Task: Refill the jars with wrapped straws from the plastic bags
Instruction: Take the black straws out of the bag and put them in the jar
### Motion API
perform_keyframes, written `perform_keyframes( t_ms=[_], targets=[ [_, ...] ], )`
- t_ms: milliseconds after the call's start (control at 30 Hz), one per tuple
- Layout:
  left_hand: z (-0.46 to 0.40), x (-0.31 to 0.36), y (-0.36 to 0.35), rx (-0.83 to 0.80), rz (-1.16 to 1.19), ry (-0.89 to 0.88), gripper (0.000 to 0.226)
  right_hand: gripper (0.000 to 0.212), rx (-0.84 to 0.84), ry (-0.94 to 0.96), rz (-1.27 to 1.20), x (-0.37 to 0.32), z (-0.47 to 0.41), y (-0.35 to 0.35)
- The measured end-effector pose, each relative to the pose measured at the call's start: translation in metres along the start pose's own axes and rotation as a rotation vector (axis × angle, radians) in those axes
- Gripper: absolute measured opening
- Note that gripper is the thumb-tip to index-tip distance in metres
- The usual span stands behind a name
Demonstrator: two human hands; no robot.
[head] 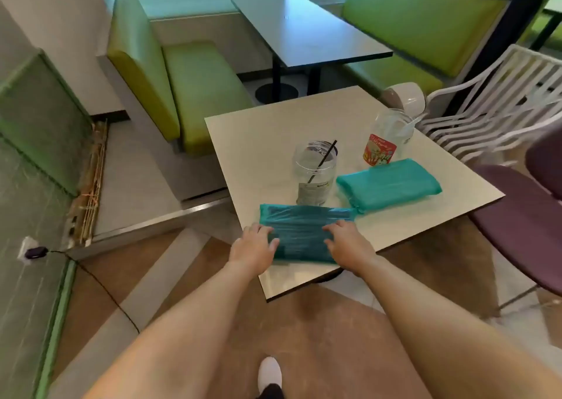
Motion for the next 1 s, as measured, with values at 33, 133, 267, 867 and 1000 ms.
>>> perform_keyframes(
  t_ms=[33, 133, 267, 867, 1000],
  targets=[
    [-0.005, -0.006, -0.004, -0.027, 0.037, 0.032, 0.048, 0.042, 0.005, -0.001, -0.002, 0.0, -0.006, -0.002],
    [-0.017, -0.024, -0.022, -0.095, 0.119, 0.115, 0.055, 0.044, 0.038, 0.004, 0.015, -0.001, -0.021, -0.01],
    [-0.032, -0.038, -0.032, -0.095, 0.273, 0.188, 0.064, 0.051, 0.093, -0.005, 0.051, 0.0, -0.032, -0.019],
    [-0.055, -0.052, -0.045, -0.028, 0.807, 0.455, 0.057, 0.054, 0.091, -0.03, -0.061, 0.007, -0.035, -0.03],
    [-0.047, -0.048, -0.012, 0.063, 0.855, 0.382, 0.057, 0.048, 0.084, 0.017, -0.137, 0.003, -0.036, -0.019]
  ],
)
Point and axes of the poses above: each hand's wrist, its own z-axis away from the middle knuckle, its own y-axis out of the back of the hand, x = y × z, the point moved 9 cm from there along -z, towards the middle knuckle, and after that the axes turned 3 degrees about -z, right-handed, at the moved point
